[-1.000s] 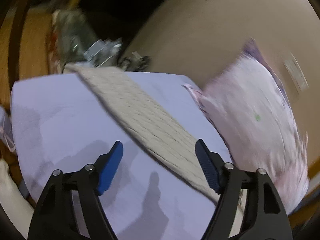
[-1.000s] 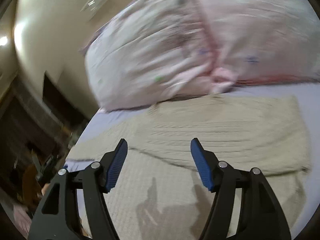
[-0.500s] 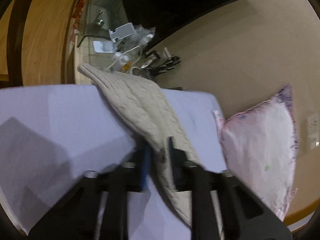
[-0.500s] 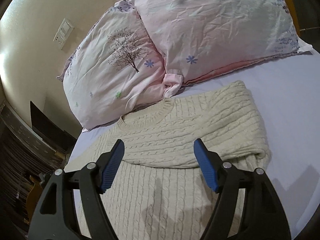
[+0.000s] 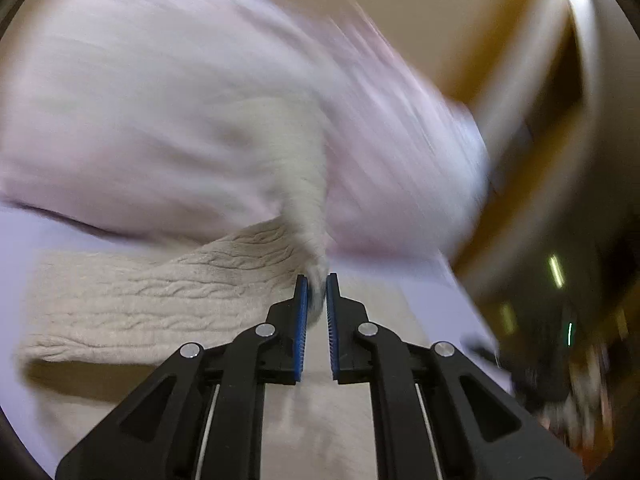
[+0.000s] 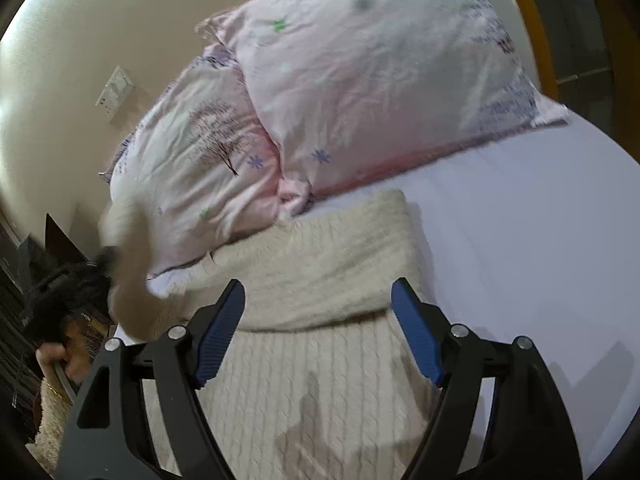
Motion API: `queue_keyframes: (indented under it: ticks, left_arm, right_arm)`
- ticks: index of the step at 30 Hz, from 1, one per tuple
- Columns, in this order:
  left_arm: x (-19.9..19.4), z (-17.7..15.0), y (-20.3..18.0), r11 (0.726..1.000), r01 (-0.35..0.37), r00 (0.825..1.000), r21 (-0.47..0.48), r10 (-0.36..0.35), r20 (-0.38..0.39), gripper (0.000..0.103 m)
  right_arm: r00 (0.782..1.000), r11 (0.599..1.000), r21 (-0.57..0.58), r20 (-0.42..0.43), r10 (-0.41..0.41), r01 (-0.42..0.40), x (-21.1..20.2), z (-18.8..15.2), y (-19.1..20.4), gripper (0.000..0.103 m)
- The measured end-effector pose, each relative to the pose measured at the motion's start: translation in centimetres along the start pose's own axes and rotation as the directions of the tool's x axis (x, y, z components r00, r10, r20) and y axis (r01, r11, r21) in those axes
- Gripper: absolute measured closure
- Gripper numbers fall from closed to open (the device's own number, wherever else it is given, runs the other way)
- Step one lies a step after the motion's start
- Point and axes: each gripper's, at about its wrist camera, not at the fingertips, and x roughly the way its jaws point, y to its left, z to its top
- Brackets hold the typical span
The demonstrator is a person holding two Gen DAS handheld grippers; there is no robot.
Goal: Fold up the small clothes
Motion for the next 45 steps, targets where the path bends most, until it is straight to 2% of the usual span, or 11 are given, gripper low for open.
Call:
queue_keyframes:
  ticks: [3,9,13,18,25,27,29,30,34,41,45]
  left_arm:
    - [4.3,-3.1,-2.5,0.997,0.054,0.986,0.050,-0.045,-0.162,0.096]
    - [-5.9,-7.7,2.1,0.998,0.067,0.993,0.002,-0.067,-0.095,0.089]
    - [-14.7,-12.3,5.5,0.998,0.035,0.999,-0.051,-0.036,-0.019,0.034]
    - [-22.2,-20.6,9.6,0.982,0.033,0.999,-0.185,-0.027,0.034,0.027]
    - [-17.5,-26.4,11.4,0.969,0.045,0.997,-0.243,-0.057,-0.046,0.027]
    - [-15.9,-26.9,12.2,0.953,0.086,0.994,-0.291,-0.100,-0.036,0.027]
    - [-14.9,-27.4,12.8,0.933,0.119,0.991,-0.340,-0.134,-0.021,0.031]
    - [-14.2,-27.5,13.0,0.920,0.140,0.988,-0.366,-0.156,-0.014,0.042]
    - [-14.3,-27.9,12.4,0.921,0.153,0.983,-0.359,-0.177,-0.035,0.095]
    - [-18.2,-19.5,9.6,0.951,0.236,0.969,-0.198,-0.216,0.117,0.096]
    - [-17.3,-10.4,12.0,0.963,0.135,0.966,-0.234,-0.076,0.247,0.096]
  right_arm:
    - [0.999,0.999,0.031,-0.040,0.009,-0.008,-1.5,-1.3,-1.5,0.027]
    - [0.987,0.991,-0.002,-0.090,0.131,-0.132,-7.6,-5.8,-3.2,0.022]
    - [0.946,0.960,0.056,-0.164,0.279,-0.273,-10.9,-10.3,-4.6,0.021]
    - [0.909,0.953,0.138,-0.291,0.300,-0.270,-12.2,-15.5,-6.5,0.021]
    - [0.809,0.838,0.394,-0.300,0.505,-0.377,-6.8,-18.8,-9.1,0.033]
    - [0.789,0.818,0.409,-0.298,0.538,-0.404,-5.5,-19.4,-8.8,0.048]
    - [0.779,0.813,0.412,-0.305,0.548,-0.411,-4.7,-19.8,-8.3,0.087]
    - [0.771,0.805,0.414,-0.302,0.561,-0.424,-4.4,-19.9,-8.2,0.093]
    - [0.767,0.784,0.327,-0.212,0.605,-0.528,-6.7,-18.3,-6.3,0.095]
    - [0.780,0.786,0.071,-0.099,0.618,-0.614,-8.7,-8.8,-0.5,0.095]
    - [0.808,0.809,-0.018,0.019,0.588,-0.588,-6.5,-1.2,2.0,0.095]
